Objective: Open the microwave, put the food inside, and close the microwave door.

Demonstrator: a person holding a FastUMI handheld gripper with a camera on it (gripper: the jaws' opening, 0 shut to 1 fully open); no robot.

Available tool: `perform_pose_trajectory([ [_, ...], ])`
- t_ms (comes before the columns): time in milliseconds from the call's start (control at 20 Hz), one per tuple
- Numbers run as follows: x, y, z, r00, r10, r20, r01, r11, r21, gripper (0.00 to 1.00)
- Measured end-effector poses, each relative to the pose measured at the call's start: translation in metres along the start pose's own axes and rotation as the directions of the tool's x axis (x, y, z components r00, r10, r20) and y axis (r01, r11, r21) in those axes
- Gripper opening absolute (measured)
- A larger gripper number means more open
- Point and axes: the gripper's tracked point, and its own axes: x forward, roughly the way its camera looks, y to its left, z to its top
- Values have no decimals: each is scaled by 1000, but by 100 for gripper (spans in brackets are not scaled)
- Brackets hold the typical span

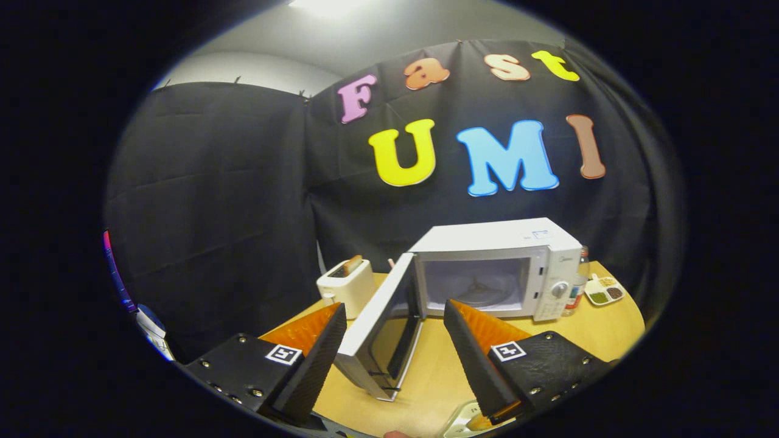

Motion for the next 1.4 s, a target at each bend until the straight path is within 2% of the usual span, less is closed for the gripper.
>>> perform_pose_trajectory([
  [250, -1, -71, -40, 975, -163, -150, 170, 985, 38, 98],
  [550, -4, -118, -113, 905, -226, -360, 272, 959, 83, 98],
  [750, -8, -133, -159, 847, -246, -470, 316, 946, 75, 98],
  [1050, -29, -141, -229, 724, -247, -644, 371, 927, 61, 98],
  [1400, -46, -140, -274, 634, -250, -732, 385, 923, 19, 98],
])
